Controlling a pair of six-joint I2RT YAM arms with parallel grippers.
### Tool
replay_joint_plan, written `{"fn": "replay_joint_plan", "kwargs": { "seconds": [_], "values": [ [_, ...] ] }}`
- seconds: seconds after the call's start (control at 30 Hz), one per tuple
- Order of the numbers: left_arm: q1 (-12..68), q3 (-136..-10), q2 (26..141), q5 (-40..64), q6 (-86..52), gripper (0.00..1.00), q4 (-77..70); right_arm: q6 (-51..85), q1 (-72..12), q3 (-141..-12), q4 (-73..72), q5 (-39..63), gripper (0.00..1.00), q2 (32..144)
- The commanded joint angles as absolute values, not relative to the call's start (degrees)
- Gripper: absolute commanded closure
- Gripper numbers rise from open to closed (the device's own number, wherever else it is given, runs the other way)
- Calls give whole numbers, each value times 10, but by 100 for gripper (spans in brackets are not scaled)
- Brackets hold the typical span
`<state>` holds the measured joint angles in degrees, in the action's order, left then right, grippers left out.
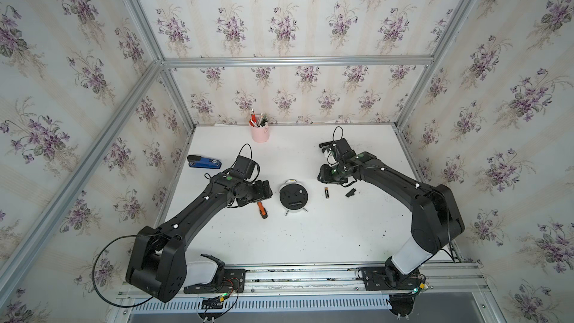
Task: Remove the battery from the alarm
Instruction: Place the battery at the center of the board, then pick up the cover from the center of the board.
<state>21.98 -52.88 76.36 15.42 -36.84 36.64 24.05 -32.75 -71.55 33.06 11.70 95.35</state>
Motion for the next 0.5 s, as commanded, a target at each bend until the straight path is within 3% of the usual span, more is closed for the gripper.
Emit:
{"fn": "replay_joint_plan", "kwargs": {
  "seconds": [0.0,0.07,0.2,0.37,0.47],
  "values": [
    [235,-535,775,148,-375,18,343,245,-375,-742,343,166,54,963],
    [242,-539,787,148,-375,26,336,262,-395,-753,356,176,56,981],
    [252,-549,793,146,-375,29,340,276,-421,-780,416,112,56,998],
    [253,-563,771,145,-370,18,354,298,-408,-787,460,64,53,971],
    [253,-575,765,152,-363,11,363,331,-346,-751,498,13,52,942]
  ]
}}
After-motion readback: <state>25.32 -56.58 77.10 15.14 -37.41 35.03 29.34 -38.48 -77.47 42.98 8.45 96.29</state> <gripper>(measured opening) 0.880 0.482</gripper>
